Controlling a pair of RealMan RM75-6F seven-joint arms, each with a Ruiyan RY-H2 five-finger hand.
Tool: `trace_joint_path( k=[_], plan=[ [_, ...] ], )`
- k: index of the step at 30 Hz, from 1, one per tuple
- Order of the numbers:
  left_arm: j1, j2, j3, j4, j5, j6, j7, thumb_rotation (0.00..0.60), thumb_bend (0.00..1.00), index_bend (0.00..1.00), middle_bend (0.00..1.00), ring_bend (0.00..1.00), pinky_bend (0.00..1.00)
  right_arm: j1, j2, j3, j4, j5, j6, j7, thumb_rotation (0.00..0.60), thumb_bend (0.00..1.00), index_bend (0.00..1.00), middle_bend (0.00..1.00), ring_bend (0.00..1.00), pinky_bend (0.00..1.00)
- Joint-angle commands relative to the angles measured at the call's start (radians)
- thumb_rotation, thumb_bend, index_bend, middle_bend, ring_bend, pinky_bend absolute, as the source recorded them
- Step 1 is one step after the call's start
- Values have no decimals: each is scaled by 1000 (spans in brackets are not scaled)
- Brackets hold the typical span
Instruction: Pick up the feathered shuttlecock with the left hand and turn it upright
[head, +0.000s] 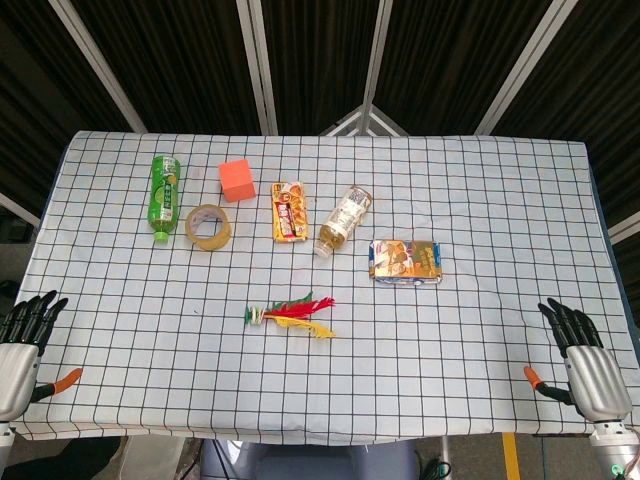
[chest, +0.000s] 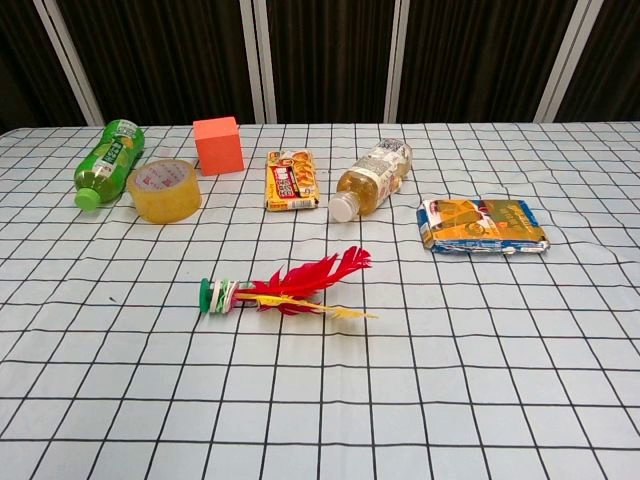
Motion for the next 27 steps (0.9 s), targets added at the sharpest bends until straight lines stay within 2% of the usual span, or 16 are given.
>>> trace_joint_path(
  k=[1, 12, 16, 21, 27],
  plan=[
    [0, 0, 0, 1, 0, 1, 0, 600, 153, 0, 0, 0, 0, 0, 0, -1, 0, -2, 0, -1, 600, 339, 0, 0, 0, 0],
    [-8, -10, -3, 9, 26, 6, 11, 600, 153, 2, 0, 0, 0, -4, -1, -2, -3, -1, 6, -3, 600, 339, 0, 0, 0, 0],
    [-38, -13, -9, -19, 30, -39, 33, 600, 160, 39, 0, 0, 0, -1, -1, 0, -5, 3, 0, -2, 600, 339, 0, 0, 0, 0],
    [-114, -39, -56, -99, -6, -141, 171, 600, 204, 160, 0, 0, 0, 0, -2, -1, -2, -8, 5, 10, 600, 339, 0, 0, 0, 0],
    [-233, -138, -131, -203, -84, -289, 402, 600, 267, 267, 0, 0, 0, 1, 0, 0, 2, -5, 2, 21, 600, 340, 0, 0, 0, 0]
  ],
)
